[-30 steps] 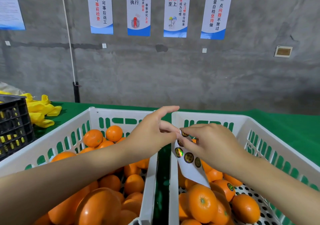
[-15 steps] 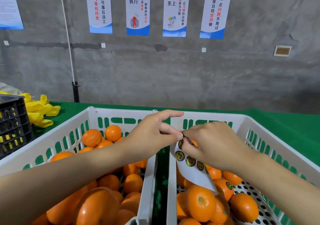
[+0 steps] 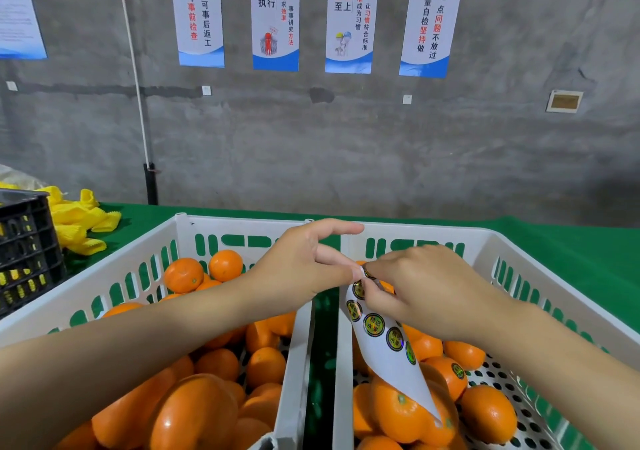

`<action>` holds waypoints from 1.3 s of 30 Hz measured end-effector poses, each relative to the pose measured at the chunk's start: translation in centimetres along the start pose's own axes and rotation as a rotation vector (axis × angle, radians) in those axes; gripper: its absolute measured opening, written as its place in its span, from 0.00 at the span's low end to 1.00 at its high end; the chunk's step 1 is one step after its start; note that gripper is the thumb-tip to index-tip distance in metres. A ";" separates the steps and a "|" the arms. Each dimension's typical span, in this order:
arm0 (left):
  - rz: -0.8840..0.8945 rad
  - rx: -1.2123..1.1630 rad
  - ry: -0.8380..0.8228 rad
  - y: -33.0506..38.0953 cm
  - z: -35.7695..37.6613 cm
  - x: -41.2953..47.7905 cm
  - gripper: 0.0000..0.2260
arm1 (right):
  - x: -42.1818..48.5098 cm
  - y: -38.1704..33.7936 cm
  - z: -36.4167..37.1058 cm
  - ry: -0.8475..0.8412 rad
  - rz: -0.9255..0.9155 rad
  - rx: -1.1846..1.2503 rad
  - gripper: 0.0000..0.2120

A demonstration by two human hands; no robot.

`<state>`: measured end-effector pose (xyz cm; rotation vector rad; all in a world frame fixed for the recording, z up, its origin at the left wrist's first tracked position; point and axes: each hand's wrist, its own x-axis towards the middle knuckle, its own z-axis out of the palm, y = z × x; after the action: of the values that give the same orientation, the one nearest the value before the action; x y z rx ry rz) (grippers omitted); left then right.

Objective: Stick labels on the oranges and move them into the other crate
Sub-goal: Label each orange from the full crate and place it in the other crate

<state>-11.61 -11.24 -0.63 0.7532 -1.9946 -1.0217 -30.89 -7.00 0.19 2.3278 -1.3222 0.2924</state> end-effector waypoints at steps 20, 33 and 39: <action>-0.004 0.034 -0.150 -1.0 0.4 0.1 0.35 | 0.3 1.0 1.0 0.389 0.498 0.526 0.16; 0.194 0.052 -0.106 -0.9 0.3 -0.1 0.20 | 0.7 0.9 2.8 0.193 0.740 0.918 0.18; 0.060 0.172 0.392 -4.0 -5.3 3.2 0.15 | 0.6 1.2 2.6 0.132 0.698 0.835 0.19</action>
<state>-8.35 -17.77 -0.80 0.9029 -1.7632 -0.6150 -31.67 -9.23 -1.58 2.2352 -2.2013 1.4172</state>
